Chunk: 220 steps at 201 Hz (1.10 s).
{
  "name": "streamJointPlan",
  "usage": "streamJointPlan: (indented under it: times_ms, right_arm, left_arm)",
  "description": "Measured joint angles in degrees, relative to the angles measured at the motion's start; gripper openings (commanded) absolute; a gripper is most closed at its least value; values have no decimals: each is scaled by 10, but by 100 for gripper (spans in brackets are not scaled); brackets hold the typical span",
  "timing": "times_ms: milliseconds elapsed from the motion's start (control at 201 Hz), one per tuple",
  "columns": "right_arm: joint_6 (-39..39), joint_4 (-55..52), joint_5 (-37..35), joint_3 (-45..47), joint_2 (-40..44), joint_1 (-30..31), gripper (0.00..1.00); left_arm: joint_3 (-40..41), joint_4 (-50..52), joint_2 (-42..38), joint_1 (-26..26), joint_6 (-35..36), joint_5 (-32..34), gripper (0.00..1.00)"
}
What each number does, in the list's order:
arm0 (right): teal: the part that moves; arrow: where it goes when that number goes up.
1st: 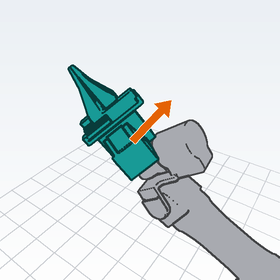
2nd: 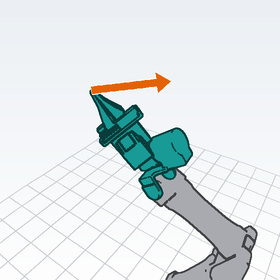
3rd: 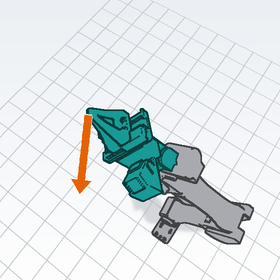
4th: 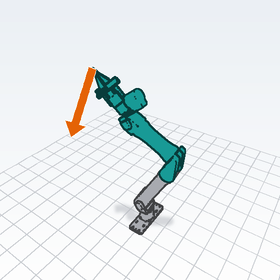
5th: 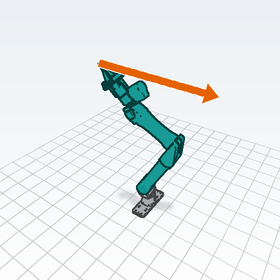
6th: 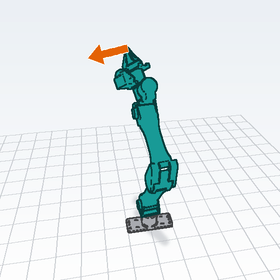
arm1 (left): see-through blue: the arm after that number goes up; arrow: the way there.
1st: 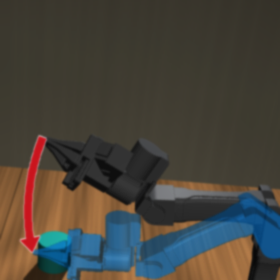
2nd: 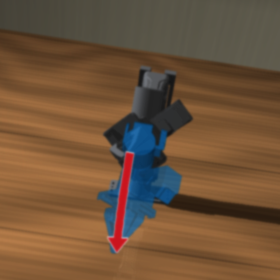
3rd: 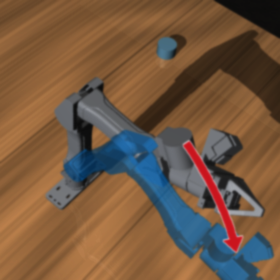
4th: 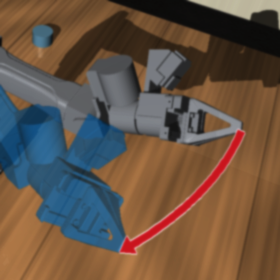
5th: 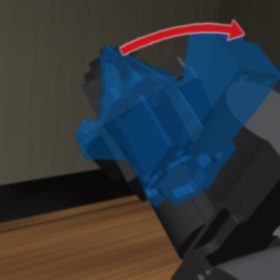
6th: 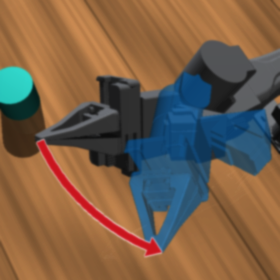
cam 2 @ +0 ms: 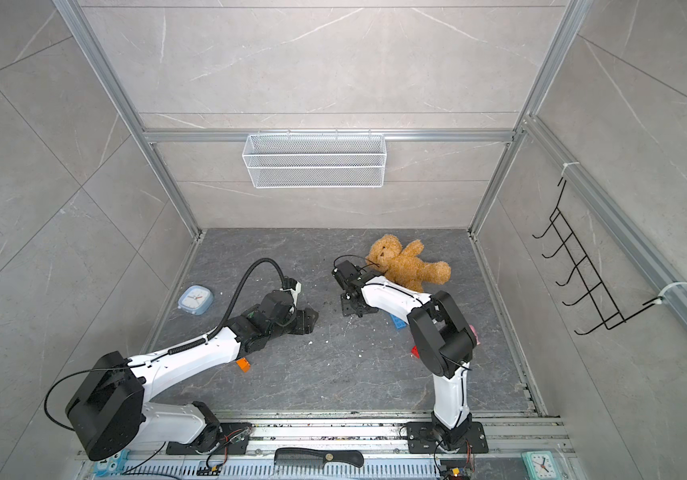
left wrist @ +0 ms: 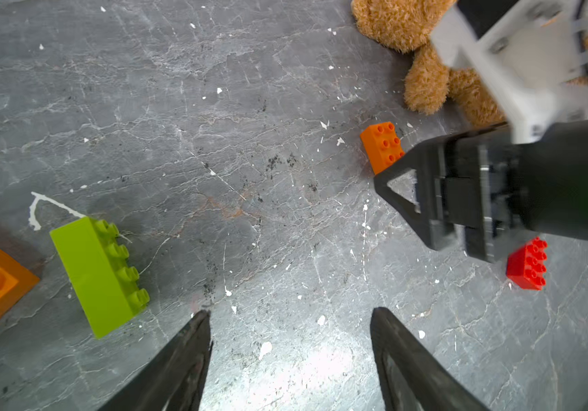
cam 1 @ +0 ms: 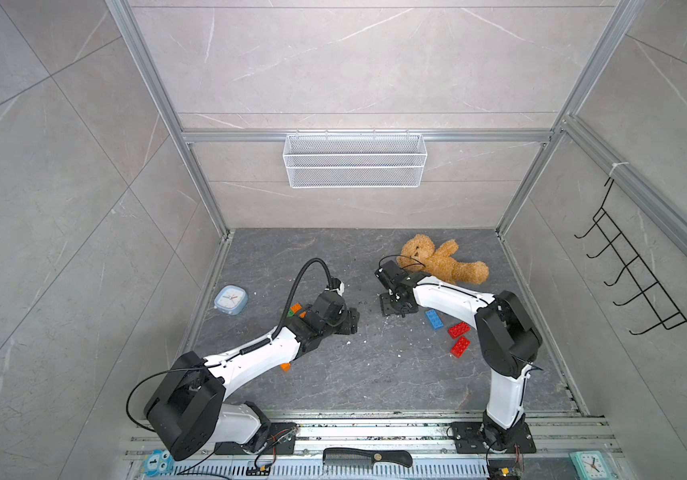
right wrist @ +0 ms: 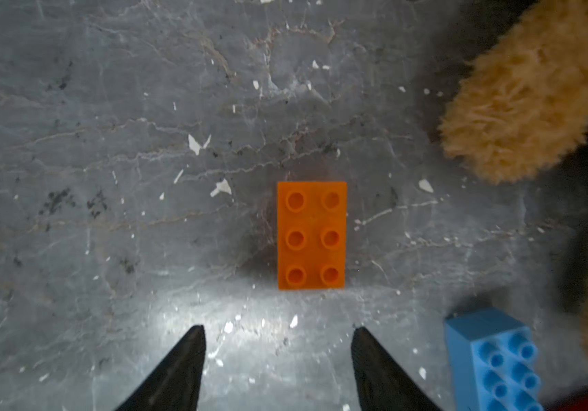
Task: Assemble a rectangle with lego
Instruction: Move the lego brick at the center of the board.
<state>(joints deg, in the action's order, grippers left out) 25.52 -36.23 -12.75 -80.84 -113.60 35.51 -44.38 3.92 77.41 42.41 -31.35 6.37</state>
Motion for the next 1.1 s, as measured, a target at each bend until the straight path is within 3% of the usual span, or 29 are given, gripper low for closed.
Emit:
streamJointPlan:
  times_ms: [319,459,563,708,932,1097]
  right_arm:
    - [-19,0,-9,-61,-66,-18,59]
    - [-32,0,-12,-62,-67,-20,68]
    - [-54,-15,-3,-87,-77,-32,69]
    - [-84,-17,14,-139,-108,-57,62]
    - [-104,-15,41,-151,-127,-62,35]
    - [-97,-5,53,-126,-113,-50,31]
  left_arm:
    - [0,-6,3,-23,-6,-19,64]
    - [0,-7,3,-30,-6,-25,62]
    - [3,-15,5,-37,-8,-38,59]
    - [9,-29,17,-52,-19,-62,51]
    - [12,-31,19,-82,-30,-93,46]
    - [13,-23,14,-101,-31,-101,47]
